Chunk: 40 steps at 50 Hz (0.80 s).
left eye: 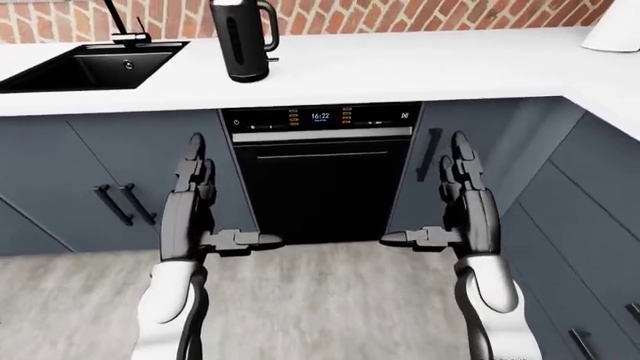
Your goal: Press down the lever to turn on the electric kettle.
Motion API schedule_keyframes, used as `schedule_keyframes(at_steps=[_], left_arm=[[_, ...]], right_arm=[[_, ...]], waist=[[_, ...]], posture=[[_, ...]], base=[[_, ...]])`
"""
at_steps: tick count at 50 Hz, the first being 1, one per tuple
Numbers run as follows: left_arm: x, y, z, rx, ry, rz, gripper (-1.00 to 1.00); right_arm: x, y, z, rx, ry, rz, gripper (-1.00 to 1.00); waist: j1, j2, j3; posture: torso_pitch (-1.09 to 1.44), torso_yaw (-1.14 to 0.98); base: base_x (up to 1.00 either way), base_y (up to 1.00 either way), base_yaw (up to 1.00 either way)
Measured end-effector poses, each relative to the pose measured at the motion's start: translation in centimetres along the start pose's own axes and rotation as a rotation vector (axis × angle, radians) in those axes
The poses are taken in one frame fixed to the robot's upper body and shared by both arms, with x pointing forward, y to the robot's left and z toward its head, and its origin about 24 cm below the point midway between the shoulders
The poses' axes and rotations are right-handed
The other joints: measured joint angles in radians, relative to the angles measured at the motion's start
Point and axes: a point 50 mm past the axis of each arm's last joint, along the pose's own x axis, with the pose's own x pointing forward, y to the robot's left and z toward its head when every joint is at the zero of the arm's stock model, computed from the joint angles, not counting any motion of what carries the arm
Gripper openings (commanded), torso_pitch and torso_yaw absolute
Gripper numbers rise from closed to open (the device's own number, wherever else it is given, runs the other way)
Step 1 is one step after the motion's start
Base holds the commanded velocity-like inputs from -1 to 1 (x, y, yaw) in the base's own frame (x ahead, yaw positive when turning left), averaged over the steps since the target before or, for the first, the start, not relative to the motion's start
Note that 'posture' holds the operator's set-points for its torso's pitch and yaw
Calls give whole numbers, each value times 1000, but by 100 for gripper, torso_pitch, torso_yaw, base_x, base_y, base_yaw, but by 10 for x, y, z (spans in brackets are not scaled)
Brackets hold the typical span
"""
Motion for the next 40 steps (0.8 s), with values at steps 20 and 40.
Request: schedule_keyframes(at_steps=[20, 40], left_arm=[[-1, 6, 1, 17, 0, 31, 100], [-1, 10, -6, 17, 29, 49, 100]], right_arm=[[1, 8, 2, 19, -20, 40, 100], [0, 12, -6, 18, 17, 59, 100]], waist=[[7, -63, 13], [12, 21, 17]], posture=[[0, 0], [0, 0]], base=[[0, 20, 0], [0, 20, 0]])
